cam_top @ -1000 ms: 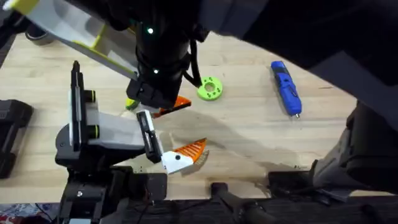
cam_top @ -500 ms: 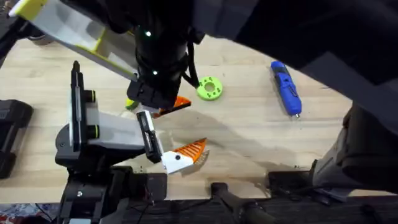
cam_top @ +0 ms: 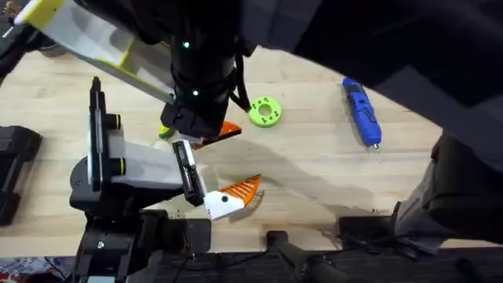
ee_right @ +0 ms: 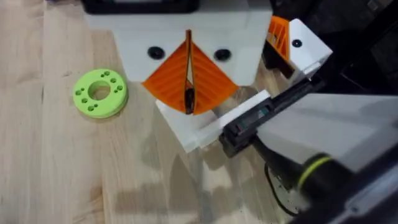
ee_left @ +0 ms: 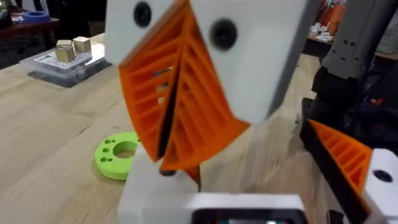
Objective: Pick up the gripper from the table and insert it into the empty holder that is missing its gripper. Then pick up a screw, insert it into the mounting hole, and use the screwdriver to tighten it. Finally, clean up the table by picking up the vegetable and placing it into the bucket.
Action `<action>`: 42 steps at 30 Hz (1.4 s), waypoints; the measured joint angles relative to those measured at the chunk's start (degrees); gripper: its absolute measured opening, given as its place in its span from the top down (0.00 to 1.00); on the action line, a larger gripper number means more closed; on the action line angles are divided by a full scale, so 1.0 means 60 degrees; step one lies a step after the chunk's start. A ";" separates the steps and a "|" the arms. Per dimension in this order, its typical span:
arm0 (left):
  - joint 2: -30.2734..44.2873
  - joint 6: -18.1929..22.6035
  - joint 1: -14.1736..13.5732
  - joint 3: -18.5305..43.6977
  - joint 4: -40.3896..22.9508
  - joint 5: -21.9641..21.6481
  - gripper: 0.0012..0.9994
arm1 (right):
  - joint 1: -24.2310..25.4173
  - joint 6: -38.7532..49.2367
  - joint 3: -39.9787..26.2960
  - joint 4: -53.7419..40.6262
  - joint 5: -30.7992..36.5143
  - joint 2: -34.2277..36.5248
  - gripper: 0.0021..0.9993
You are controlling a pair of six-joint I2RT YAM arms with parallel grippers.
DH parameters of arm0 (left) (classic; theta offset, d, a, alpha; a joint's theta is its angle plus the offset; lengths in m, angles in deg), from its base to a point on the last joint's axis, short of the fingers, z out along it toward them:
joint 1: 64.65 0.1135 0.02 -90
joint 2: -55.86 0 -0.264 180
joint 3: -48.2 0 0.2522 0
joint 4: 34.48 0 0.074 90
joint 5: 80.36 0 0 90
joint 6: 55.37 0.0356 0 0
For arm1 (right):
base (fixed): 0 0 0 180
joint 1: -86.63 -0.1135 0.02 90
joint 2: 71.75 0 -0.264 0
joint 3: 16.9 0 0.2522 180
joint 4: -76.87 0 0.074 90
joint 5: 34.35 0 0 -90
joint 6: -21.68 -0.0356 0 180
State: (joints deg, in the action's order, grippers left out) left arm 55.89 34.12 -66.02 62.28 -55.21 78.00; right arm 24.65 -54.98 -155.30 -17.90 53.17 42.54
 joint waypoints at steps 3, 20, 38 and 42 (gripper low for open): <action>0.0000 -0.0003 0.0003 0.0000 0.0000 0.0000 0.01 | 0.0000 0.0000 0.0000 0.0006 -0.0018 0.0091 0.99; 0.0000 -0.0033 0.0000 0.0000 -0.0004 0.0000 0.01 | 0.0000 0.0000 0.0000 0.0066 -0.0025 0.0240 0.99; 0.0000 -0.0029 0.0000 0.0000 -0.0004 0.0000 0.01 | 0.0002 0.0076 0.0000 0.0070 -0.0029 0.0241 0.84; 0.0000 -0.0063 0.0004 0.0000 -0.0002 0.0000 0.01 | 0.0078 0.0146 0.0000 -0.0016 0.0134 0.0242 0.32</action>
State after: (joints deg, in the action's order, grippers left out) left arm 55.89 33.74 -65.99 62.28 -55.22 78.00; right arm 25.12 -54.10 -155.30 -18.00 53.98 44.00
